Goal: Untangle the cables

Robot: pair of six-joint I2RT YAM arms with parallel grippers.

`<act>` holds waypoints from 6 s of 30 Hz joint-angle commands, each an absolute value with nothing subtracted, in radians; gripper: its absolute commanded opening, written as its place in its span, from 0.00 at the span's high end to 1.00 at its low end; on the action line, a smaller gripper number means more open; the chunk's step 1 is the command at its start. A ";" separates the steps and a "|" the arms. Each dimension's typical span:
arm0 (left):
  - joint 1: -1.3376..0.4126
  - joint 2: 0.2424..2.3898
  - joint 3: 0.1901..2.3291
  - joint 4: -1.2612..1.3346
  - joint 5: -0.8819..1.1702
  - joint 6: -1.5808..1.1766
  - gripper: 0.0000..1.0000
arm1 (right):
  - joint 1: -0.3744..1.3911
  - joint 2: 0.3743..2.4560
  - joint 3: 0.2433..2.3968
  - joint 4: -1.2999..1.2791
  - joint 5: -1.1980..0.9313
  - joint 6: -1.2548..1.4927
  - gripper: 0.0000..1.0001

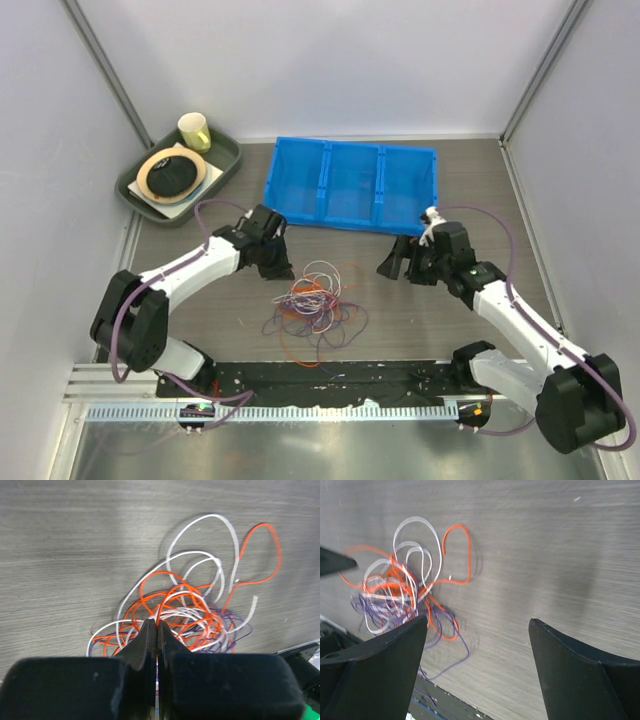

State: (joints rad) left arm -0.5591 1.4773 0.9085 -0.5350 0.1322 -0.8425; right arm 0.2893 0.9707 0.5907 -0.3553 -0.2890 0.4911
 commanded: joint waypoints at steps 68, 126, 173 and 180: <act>-0.626 0.859 1.439 -0.491 0.217 -0.747 0.72 | 0.865 1.361 0.854 0.488 -0.082 0.301 0.99; -0.680 1.207 0.559 0.279 0.296 -0.776 1.00 | 0.864 1.106 1.431 -0.299 0.139 0.537 0.99; -0.588 0.976 0.488 -0.767 -0.413 -1.177 1.00 | 0.833 1.103 1.980 0.155 1.083 -0.662 0.99; -0.563 0.875 0.518 -0.755 -0.377 -1.094 1.00 | 0.833 1.170 1.902 0.035 1.039 -0.618 0.99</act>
State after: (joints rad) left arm -0.5678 0.9310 0.4667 -0.7506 -0.3664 -1.1397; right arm 0.8337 1.0927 1.9488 0.0746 1.0489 -0.5907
